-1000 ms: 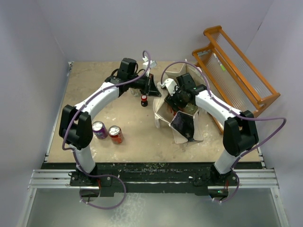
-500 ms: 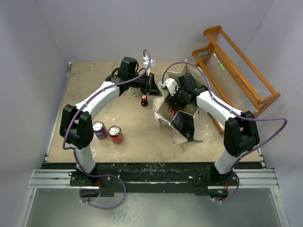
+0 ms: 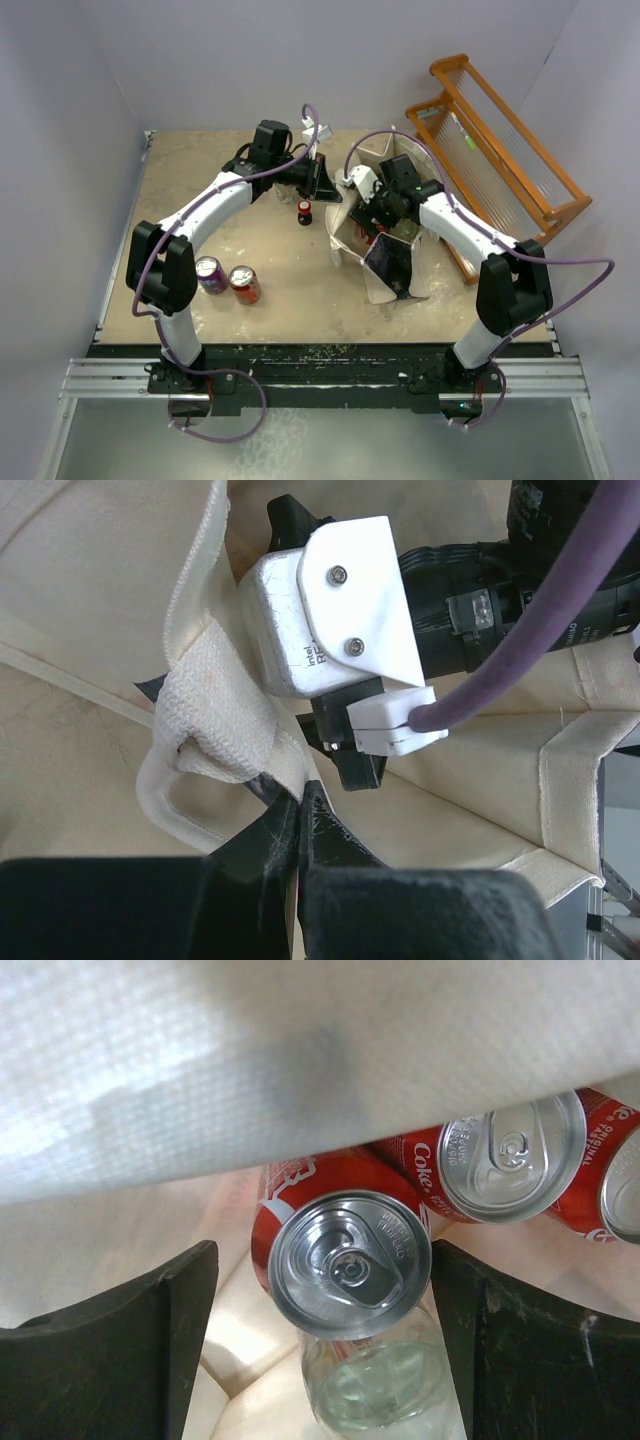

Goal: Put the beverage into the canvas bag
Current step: Place the drink in the canvas bag.

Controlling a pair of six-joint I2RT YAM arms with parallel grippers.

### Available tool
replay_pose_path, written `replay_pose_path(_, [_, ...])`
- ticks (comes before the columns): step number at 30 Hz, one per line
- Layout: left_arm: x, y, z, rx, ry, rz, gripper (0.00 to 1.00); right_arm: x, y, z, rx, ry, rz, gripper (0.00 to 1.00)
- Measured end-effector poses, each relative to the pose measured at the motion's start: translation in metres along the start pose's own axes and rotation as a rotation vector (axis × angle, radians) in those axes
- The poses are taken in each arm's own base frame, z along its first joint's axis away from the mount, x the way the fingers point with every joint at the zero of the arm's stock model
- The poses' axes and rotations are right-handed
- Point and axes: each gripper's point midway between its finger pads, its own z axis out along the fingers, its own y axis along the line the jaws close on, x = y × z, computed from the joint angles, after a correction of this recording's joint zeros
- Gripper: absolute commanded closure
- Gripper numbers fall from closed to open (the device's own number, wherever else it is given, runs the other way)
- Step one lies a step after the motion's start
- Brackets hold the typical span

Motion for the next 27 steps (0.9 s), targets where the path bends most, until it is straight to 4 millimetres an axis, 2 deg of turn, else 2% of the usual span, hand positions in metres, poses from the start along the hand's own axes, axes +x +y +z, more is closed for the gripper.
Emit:
replay_pose_path(10, [-0.001, -0.002, 0.002, 0.000, 0.000, 0.011, 1.00, -0.004, 0.000, -0.011, 0.005, -0.020, -0.004, 0.10])
replay_pose_path(24, [-0.008, -0.008, 0.004, -0.007, -0.012, 0.038, 1.00, -0.048, -0.009, -0.088, 0.109, -0.241, -0.020, 0.12])
replay_pose_path(27, [-0.012, -0.011, 0.005, -0.005, -0.017, 0.047, 0.94, -0.057, -0.013, -0.105, 0.144, -0.287, -0.015, 0.13])
